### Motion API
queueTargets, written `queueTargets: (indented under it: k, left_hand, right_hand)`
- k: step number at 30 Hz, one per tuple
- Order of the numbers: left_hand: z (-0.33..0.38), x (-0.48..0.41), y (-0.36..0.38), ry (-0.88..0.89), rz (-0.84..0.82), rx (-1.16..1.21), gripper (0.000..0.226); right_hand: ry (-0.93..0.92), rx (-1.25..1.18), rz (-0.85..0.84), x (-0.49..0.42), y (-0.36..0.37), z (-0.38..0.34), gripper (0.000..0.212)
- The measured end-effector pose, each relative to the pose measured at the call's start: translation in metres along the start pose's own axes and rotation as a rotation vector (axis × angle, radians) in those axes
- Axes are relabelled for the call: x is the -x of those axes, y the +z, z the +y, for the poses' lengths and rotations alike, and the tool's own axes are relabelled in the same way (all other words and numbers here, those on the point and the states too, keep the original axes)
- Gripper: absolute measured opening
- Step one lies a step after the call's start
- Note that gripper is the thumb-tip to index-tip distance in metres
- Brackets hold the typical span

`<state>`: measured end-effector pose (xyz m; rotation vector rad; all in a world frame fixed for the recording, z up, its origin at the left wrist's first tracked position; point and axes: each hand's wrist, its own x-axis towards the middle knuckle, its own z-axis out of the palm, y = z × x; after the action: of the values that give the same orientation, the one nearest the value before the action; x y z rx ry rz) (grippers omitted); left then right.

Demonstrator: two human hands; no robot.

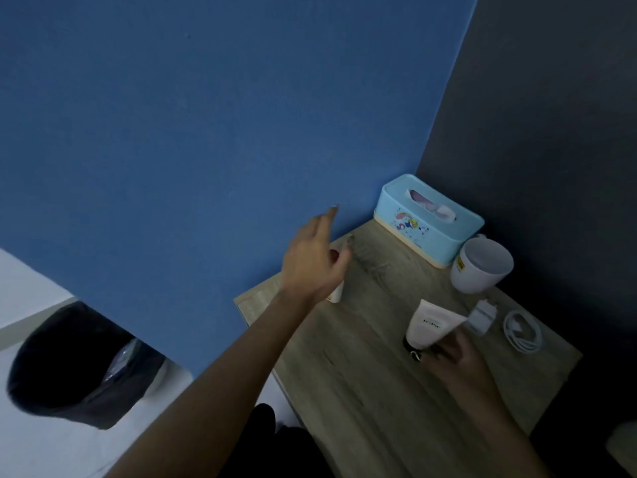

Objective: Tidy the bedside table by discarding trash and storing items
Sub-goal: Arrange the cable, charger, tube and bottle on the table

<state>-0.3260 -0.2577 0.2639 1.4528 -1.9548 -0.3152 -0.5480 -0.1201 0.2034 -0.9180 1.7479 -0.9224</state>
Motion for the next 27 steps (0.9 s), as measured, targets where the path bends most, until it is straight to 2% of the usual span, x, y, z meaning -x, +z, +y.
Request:
queueTargets:
  k: [1,3,5,8,10,13,18,23,27]
  left_hand:
    - [-0.01,0.013,0.0,0.039,0.084,0.11,0.06]
    - [-0.031,0.038,0.006,-0.001,0.038,0.211,0.078]
    - [-0.045,0.055,0.018,-0.116,-0.087,0.219,0.1]
    - [-0.054,0.065,0.037,-0.233,-0.179,0.221,0.111]
    - [-0.058,0.063,0.048,-0.277,-0.203,0.234,0.107]
    - [-0.06,0.062,0.062,-0.302,-0.169,0.261,0.091]
    - [-0.055,0.062,0.076,-0.332,-0.099,0.303,0.071]
    - [-0.052,0.035,0.1,-0.311,-0.073,0.32,0.071]
    - [-0.042,-0.006,0.128,-0.276,-0.078,0.353,0.068]
  right_hand:
    - [-0.01,-0.006,0.021,0.002,-0.001,0.005,0.059]
    - [-0.028,-0.021,0.081,0.001,0.0,0.018,0.078]
    - [-0.051,-0.007,0.144,0.003,0.008,0.024,0.071]
    - [-0.101,0.023,0.275,0.007,0.029,0.028,0.069]
    - [-0.134,0.066,0.385,0.008,0.044,0.031,0.066]
    - [-0.146,0.135,0.489,0.004,0.057,0.033,0.054]
    - [-0.158,0.155,0.474,-0.014,0.062,0.034,0.038]
    - [-0.225,0.142,0.457,-0.061,0.074,0.002,0.027]
    - [-0.258,0.175,0.546,-0.118,0.09,-0.021,0.027]
